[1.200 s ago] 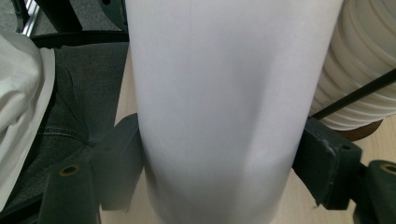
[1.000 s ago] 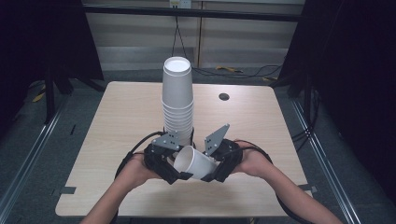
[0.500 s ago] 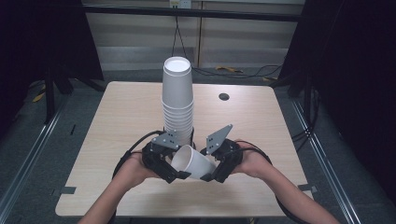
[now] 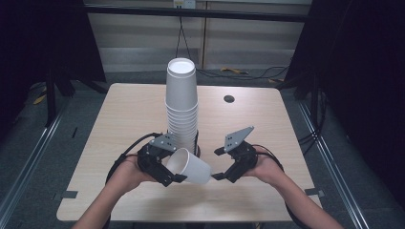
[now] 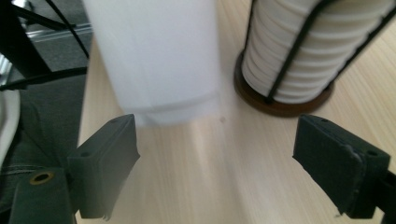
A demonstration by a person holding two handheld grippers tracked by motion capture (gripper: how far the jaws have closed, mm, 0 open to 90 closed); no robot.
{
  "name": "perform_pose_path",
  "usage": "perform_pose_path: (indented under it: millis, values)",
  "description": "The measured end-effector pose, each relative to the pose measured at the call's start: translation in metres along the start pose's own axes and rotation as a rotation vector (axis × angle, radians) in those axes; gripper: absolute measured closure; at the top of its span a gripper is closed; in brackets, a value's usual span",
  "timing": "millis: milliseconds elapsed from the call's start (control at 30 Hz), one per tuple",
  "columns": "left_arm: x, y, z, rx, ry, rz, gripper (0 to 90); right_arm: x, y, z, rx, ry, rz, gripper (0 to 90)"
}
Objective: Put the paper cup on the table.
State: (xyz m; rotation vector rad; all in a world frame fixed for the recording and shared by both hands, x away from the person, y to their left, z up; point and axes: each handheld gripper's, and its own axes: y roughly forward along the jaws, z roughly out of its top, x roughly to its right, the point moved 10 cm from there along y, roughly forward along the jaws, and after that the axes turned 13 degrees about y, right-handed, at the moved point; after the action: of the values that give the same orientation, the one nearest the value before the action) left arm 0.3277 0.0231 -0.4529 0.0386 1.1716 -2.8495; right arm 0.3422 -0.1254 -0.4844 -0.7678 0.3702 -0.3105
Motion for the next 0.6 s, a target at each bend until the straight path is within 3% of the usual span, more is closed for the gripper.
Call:
perform_pose_path:
  millis: [233, 600]
  values:
    - [-0.001, -0.008, -0.006, -0.02, -0.008, 0.005, 13.5, 0.022, 0.0, -0.021, 0.009, 0.066, -0.093, 13.6]
    - [-0.002, -0.02, -0.022, -0.073, -0.027, 0.014, 13.4, 0.043, 0.008, -0.047, 0.03, 0.168, -0.158, 13.4]
